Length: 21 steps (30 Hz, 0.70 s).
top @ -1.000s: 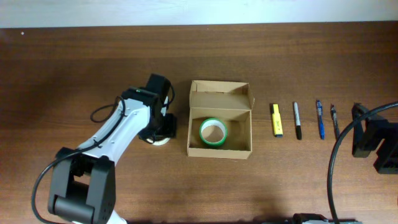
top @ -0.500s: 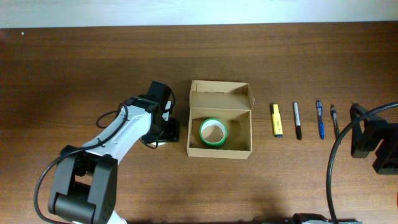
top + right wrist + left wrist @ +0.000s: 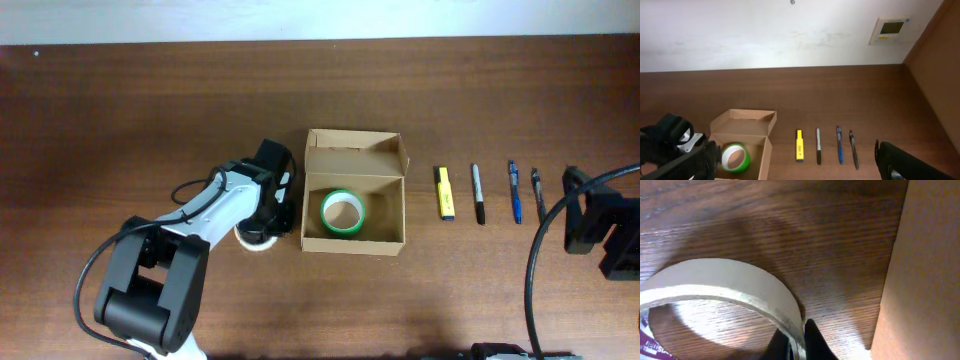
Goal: Pack container
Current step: 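Lower left gripper onto white tape rim and grasp it, then carry white tape with left gripper and place it in box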
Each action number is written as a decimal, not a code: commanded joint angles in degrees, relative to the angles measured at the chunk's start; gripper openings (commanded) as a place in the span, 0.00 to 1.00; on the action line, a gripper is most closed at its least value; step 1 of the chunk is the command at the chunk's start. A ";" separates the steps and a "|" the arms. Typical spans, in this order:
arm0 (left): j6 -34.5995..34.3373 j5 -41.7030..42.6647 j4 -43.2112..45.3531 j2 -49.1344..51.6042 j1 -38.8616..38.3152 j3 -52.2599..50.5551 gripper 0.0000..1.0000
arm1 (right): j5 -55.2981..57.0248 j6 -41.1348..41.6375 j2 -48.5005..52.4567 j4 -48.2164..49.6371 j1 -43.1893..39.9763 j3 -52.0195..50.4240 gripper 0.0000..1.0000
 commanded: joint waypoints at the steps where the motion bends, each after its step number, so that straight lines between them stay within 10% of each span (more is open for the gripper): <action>1: 0.39 -0.68 0.20 0.42 -0.02 -0.46 0.02 | -0.98 0.46 -0.04 -0.35 -0.37 -0.20 0.99; 21: 4.07 -8.90 -13.55 -19.67 -1.66 38.38 0.02 | -0.98 0.46 -0.04 -0.35 -0.37 -0.20 0.99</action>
